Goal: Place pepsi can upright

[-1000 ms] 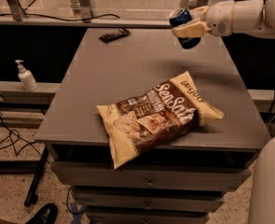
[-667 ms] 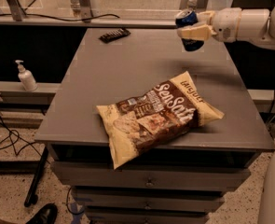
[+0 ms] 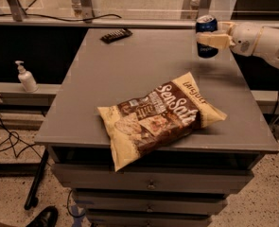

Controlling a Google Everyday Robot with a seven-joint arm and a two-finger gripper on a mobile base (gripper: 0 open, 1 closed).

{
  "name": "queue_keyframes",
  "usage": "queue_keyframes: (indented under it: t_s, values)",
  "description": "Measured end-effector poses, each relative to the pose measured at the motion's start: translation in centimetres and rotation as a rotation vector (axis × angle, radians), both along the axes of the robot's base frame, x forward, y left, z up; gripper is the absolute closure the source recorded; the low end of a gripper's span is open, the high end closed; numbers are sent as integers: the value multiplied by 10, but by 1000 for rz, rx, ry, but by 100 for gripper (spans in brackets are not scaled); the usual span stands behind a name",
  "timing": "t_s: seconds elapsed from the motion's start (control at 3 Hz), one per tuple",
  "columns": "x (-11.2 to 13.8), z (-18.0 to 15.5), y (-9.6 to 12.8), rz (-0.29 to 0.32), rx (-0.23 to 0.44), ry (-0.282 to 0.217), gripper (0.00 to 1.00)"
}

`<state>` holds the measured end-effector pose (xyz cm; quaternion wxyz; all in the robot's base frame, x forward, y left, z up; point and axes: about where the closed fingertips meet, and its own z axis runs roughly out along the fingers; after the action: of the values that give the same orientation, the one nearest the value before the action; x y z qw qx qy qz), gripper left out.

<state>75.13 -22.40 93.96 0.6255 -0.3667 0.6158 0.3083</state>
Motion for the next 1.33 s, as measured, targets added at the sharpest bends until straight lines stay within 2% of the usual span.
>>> queue_keyframes:
  t_s: [0.67, 1.0, 1.33]
  values:
    - [-3, -14, -38, -22, 122, -33, 100]
    - [-2, -23, -44, -26, 174, -35, 100]
    - [-3, -33, -45, -22, 200, -14, 82]
